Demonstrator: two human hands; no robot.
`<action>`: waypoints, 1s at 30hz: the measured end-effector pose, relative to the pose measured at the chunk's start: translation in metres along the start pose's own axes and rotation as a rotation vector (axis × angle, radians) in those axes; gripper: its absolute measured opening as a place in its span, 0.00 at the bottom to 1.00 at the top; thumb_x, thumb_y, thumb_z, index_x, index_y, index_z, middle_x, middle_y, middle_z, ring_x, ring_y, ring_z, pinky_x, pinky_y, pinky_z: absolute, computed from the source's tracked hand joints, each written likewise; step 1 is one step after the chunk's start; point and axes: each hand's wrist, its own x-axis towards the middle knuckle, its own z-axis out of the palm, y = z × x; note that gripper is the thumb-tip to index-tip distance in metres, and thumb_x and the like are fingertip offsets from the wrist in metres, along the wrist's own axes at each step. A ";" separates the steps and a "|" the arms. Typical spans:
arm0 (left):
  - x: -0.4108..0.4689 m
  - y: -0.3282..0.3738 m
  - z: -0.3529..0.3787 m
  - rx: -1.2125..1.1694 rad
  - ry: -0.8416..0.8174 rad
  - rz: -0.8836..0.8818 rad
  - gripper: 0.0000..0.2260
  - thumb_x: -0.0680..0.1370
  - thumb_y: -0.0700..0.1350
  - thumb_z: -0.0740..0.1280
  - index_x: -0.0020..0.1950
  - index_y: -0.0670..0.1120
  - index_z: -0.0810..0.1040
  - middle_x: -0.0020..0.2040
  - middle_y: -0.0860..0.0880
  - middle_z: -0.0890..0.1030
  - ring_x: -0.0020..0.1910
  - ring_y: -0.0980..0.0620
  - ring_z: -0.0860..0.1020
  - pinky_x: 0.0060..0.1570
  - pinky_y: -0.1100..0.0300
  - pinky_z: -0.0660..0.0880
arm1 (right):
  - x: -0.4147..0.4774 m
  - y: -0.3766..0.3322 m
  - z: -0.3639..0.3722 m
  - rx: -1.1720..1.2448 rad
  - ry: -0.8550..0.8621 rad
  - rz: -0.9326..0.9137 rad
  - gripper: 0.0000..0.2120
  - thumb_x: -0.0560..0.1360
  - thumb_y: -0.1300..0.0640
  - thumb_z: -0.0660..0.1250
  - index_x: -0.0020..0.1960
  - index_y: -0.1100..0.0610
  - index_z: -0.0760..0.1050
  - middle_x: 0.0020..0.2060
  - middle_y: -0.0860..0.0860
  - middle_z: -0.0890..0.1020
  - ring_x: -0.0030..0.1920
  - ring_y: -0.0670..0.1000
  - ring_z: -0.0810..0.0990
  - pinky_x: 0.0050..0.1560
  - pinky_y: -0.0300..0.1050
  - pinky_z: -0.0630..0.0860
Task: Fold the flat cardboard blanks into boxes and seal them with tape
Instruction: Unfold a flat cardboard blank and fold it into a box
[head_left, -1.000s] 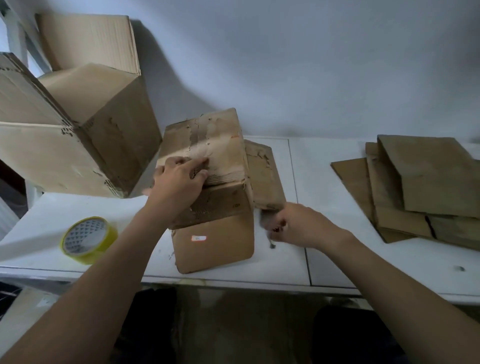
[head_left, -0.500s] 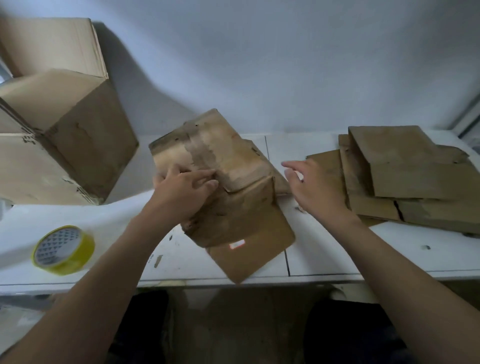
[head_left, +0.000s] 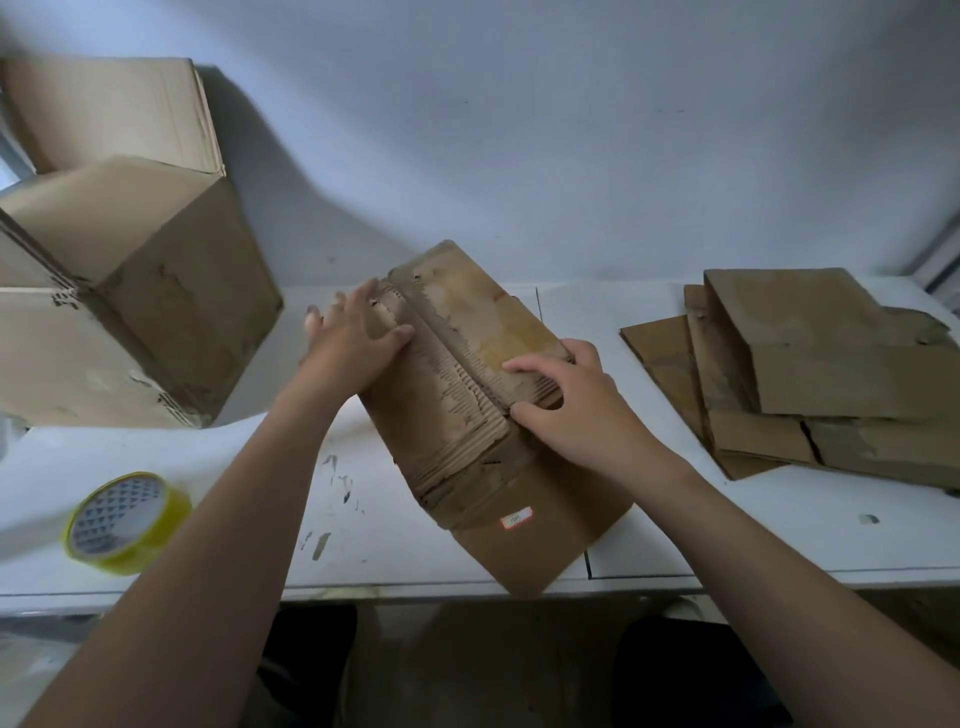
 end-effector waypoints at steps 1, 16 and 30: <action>0.002 -0.003 0.002 -0.036 -0.024 0.001 0.34 0.76 0.63 0.67 0.79 0.59 0.59 0.79 0.48 0.63 0.80 0.39 0.53 0.76 0.39 0.58 | 0.000 0.000 0.000 0.023 0.008 -0.002 0.17 0.76 0.49 0.70 0.62 0.35 0.75 0.75 0.46 0.59 0.74 0.53 0.63 0.69 0.45 0.65; -0.016 -0.032 -0.012 -0.153 -0.094 -0.020 0.50 0.67 0.70 0.73 0.82 0.59 0.53 0.78 0.46 0.60 0.77 0.43 0.62 0.72 0.42 0.64 | -0.002 -0.004 -0.005 0.085 0.092 -0.021 0.10 0.71 0.50 0.75 0.47 0.36 0.79 0.73 0.43 0.65 0.73 0.50 0.66 0.73 0.60 0.67; -0.095 -0.047 -0.045 0.183 -0.109 -0.174 0.45 0.72 0.76 0.59 0.80 0.56 0.46 0.72 0.38 0.73 0.65 0.34 0.76 0.63 0.46 0.72 | 0.000 -0.019 -0.009 -0.141 -0.252 -0.136 0.39 0.69 0.39 0.77 0.75 0.33 0.63 0.81 0.40 0.40 0.81 0.55 0.36 0.77 0.64 0.51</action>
